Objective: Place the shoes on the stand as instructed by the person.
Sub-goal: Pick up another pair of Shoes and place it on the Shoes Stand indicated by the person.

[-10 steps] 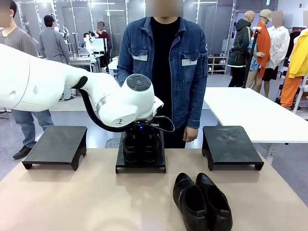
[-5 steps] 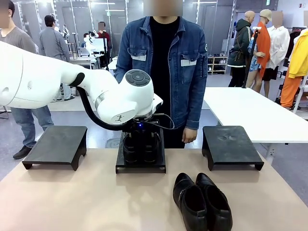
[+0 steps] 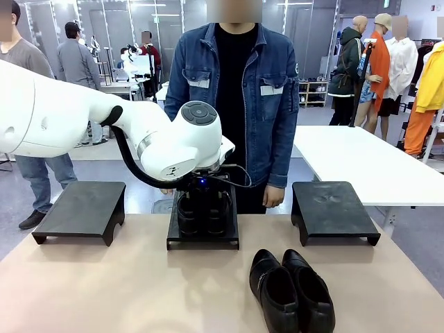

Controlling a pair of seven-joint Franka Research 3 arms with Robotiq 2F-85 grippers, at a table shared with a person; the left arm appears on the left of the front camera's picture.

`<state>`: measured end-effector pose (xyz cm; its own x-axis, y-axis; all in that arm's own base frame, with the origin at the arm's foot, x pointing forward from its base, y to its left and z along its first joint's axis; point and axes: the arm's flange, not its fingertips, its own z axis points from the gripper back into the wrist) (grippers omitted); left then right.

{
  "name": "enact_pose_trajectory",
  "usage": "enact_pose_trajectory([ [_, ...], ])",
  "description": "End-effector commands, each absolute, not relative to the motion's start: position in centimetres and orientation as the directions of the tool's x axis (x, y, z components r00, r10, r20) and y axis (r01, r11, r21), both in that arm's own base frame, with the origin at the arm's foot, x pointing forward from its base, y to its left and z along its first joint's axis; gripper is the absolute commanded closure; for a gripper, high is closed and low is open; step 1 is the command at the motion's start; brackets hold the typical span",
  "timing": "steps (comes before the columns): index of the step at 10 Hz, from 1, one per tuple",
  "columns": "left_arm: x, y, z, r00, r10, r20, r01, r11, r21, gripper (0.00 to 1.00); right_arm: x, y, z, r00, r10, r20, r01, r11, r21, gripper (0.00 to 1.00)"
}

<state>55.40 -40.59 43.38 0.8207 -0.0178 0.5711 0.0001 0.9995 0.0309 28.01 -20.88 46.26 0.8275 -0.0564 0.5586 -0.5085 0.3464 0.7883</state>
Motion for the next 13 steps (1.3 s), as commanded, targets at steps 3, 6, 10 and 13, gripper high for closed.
enact_pose_trajectory([
  [3, 55.6, -40.6, 43.3, 0.819, -0.016, 0.574, 0.003, 1.0, 0.024, 0.0, 28.1, -20.9, 46.4, 0.815, -0.062, 0.576, -0.527, 0.336, 0.781, 0.0],
  [6, 54.1, -37.9, 49.0, 0.864, -0.097, 0.494, 0.107, 0.994, 0.009, 0.0, 28.1, -20.9, 46.4, 0.815, -0.062, 0.576, -0.527, 0.336, 0.781, 0.0],
  [10, 47.9, -26.9, 55.8, 0.904, -0.208, 0.373, 0.292, 0.938, -0.186, 0.0, 28.1, -20.9, 46.4, 0.815, -0.062, 0.576, -0.527, 0.336, 0.781, 0.0],
  [13, 43.9, -15.5, 56.1, 0.909, -0.224, 0.352, 0.368, 0.831, -0.418, 0.0, 28.1, -20.9, 46.4, 0.815, -0.062, 0.576, -0.527, 0.336, 0.781, 0.0],
])
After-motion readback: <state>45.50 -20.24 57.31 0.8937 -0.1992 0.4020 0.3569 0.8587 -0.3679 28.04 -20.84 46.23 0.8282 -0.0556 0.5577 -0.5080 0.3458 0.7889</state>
